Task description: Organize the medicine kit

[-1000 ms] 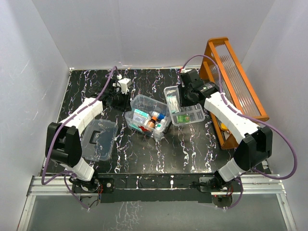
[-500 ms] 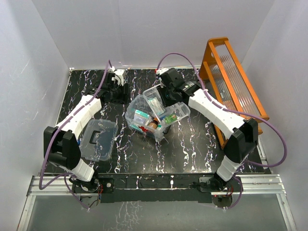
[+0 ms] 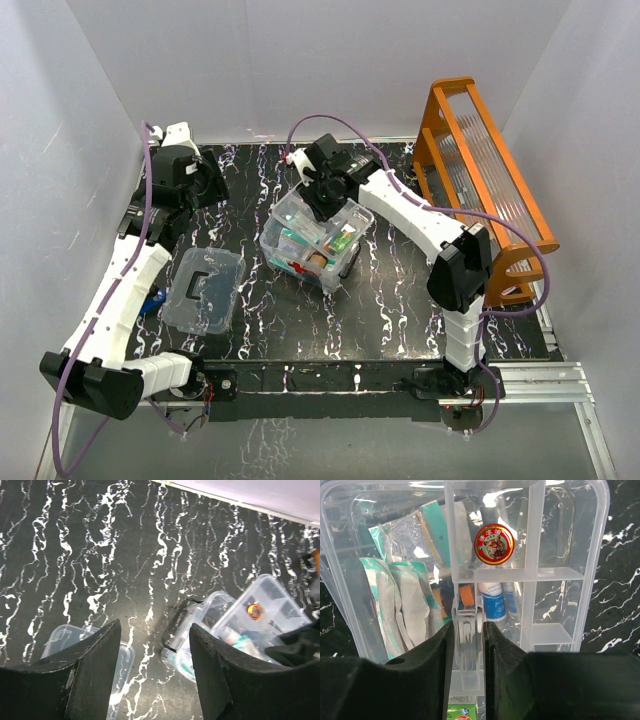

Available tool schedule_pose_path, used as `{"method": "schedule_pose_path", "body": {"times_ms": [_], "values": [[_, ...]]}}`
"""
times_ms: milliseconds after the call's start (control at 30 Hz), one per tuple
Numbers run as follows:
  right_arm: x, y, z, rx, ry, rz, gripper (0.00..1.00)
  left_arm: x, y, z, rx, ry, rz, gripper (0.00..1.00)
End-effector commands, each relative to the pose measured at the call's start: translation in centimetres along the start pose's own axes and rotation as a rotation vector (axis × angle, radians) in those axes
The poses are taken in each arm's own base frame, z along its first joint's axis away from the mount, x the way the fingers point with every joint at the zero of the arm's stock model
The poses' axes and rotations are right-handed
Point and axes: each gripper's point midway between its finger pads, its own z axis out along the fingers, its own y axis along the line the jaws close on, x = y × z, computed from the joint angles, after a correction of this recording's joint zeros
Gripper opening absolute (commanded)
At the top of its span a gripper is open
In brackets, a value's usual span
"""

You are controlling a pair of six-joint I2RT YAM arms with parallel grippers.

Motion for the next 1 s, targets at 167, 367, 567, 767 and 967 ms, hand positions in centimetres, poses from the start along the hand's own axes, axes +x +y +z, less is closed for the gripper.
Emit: {"method": "schedule_pose_path", "body": {"times_ms": [167,367,567,767,967], "values": [[-0.8,2.5,0.8,-0.064,0.018,-0.160,0.07,1.4,-2.0,-1.2,0.122,0.039,-0.106,0.56],[-0.2,2.9,2.1,-0.083,0.045,-0.183,0.06,2.3,-2.0,-0.9,0.124,0.065,-0.104,0.57],[-0.1,3.7,3.1,-0.139,0.049,-0.208,0.06,2.8,-2.1,-0.7,0.129,0.083,-0.101,0.57],[0.6,3.9,3.6,-0.155,0.070,-0.215,0.05,3.2,-2.1,-0.5,0.130,0.093,-0.101,0.57],[1.6,3.6,4.1,-0.147,0.103,-0.212,0.05,3.5,-2.1,-0.3,0.131,0.102,-0.100,0.58]]}}
